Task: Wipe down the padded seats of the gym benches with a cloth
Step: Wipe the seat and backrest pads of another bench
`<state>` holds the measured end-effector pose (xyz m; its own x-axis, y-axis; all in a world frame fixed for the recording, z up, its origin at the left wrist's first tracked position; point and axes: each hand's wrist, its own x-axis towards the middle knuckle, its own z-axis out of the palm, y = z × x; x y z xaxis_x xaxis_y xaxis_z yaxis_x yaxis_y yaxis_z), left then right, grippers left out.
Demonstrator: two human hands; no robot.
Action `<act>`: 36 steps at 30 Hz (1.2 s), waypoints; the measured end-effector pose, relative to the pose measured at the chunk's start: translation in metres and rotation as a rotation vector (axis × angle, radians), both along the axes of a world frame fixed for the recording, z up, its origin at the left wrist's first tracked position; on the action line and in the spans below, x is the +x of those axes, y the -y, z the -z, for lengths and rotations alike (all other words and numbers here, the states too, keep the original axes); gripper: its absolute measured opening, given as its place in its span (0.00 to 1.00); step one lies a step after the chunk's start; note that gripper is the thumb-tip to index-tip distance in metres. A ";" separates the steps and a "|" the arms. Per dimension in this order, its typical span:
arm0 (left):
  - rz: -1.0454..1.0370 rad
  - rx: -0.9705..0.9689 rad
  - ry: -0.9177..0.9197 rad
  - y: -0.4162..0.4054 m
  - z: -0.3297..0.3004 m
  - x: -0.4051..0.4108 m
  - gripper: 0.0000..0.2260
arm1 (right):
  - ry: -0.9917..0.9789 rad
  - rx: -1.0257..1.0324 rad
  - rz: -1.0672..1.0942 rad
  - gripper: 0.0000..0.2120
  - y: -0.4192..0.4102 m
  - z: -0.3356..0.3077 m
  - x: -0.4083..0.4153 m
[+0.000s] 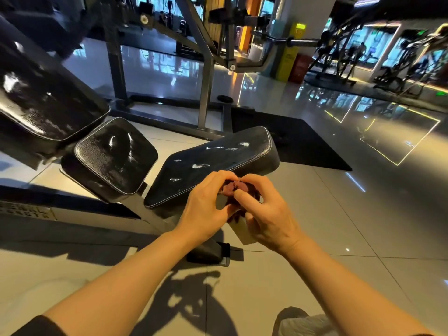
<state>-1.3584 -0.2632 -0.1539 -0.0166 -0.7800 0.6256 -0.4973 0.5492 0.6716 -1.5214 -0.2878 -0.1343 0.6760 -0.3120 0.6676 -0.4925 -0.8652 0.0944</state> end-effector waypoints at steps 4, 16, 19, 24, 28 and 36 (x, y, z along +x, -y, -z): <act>-0.056 -0.110 0.002 0.001 0.002 -0.008 0.12 | 0.190 0.183 -0.040 0.11 -0.005 -0.003 -0.003; -0.090 -0.228 0.197 0.003 0.007 -0.012 0.21 | 0.354 0.436 0.056 0.21 -0.003 -0.013 -0.004; -0.112 -0.154 0.239 0.002 0.008 -0.011 0.26 | 0.307 0.191 0.159 0.20 0.007 -0.018 -0.012; -0.229 -0.028 0.280 0.000 0.018 0.000 0.27 | 0.134 -0.120 0.362 0.20 0.029 -0.008 -0.016; -0.313 0.024 0.317 -0.004 0.024 0.012 0.29 | 0.215 -0.110 0.469 0.16 0.030 0.012 0.003; -0.403 0.157 0.363 -0.020 0.034 0.034 0.32 | 0.176 -0.012 0.423 0.17 0.013 0.037 0.044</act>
<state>-1.3247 -0.2434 -0.1880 0.1095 -0.8524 0.5112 -0.8617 0.1749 0.4762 -1.4778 -0.3004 -0.1717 0.3668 -0.5276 0.7663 -0.8115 -0.5842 -0.0138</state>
